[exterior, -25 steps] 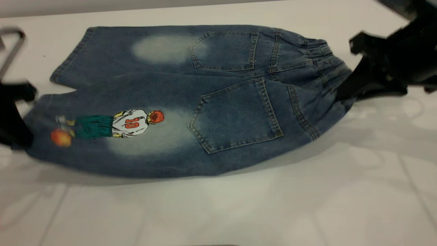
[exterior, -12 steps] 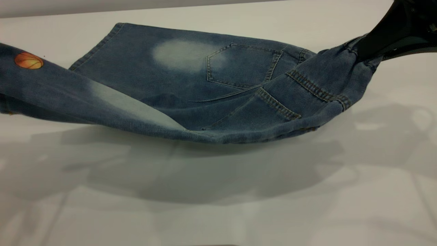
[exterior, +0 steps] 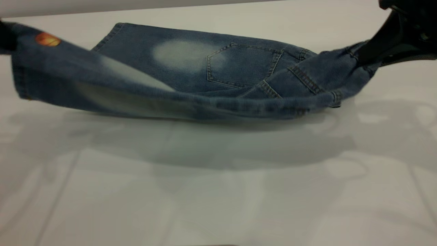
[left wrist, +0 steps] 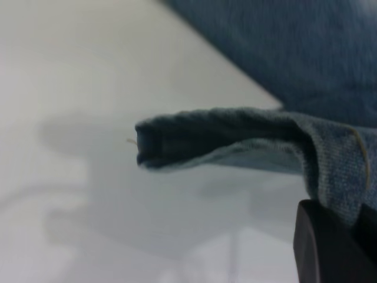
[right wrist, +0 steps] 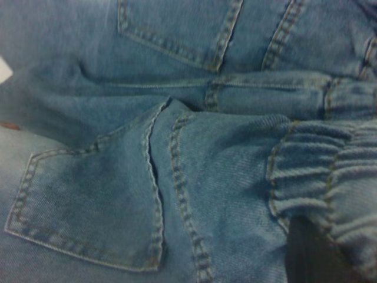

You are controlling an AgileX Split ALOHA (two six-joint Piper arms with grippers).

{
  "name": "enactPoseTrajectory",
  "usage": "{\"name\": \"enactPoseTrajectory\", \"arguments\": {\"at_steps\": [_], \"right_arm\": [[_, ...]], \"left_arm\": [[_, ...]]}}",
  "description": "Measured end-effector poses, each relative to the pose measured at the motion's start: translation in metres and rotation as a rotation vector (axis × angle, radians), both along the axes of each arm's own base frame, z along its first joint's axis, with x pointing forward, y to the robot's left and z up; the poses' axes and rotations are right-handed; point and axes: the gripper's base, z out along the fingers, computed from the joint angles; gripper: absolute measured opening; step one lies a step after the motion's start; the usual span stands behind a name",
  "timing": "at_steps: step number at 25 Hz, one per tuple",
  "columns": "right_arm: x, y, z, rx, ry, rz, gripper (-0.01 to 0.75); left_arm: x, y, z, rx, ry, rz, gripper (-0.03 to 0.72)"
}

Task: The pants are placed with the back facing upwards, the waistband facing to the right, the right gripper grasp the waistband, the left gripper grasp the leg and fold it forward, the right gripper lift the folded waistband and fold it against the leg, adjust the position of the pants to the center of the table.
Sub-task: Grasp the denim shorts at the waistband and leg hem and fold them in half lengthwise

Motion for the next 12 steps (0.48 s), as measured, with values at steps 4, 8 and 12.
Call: {"name": "enactPoseTrajectory", "arguments": {"at_steps": [4,8,12], "right_arm": [[0.017,0.001,-0.004,0.013,0.001,-0.027,0.038],[0.036,0.002,-0.01,0.028,0.002,-0.049,0.038],[0.054,-0.002,-0.017,0.037,0.002,-0.067,0.038]], "left_arm": [[0.04,-0.005,0.001,-0.002,-0.002,-0.036,0.05],[0.076,-0.019,-0.004,0.009,-0.009,-0.105,0.05],[0.107,-0.031,-0.013,0.014,-0.006,-0.155,0.05]]}}
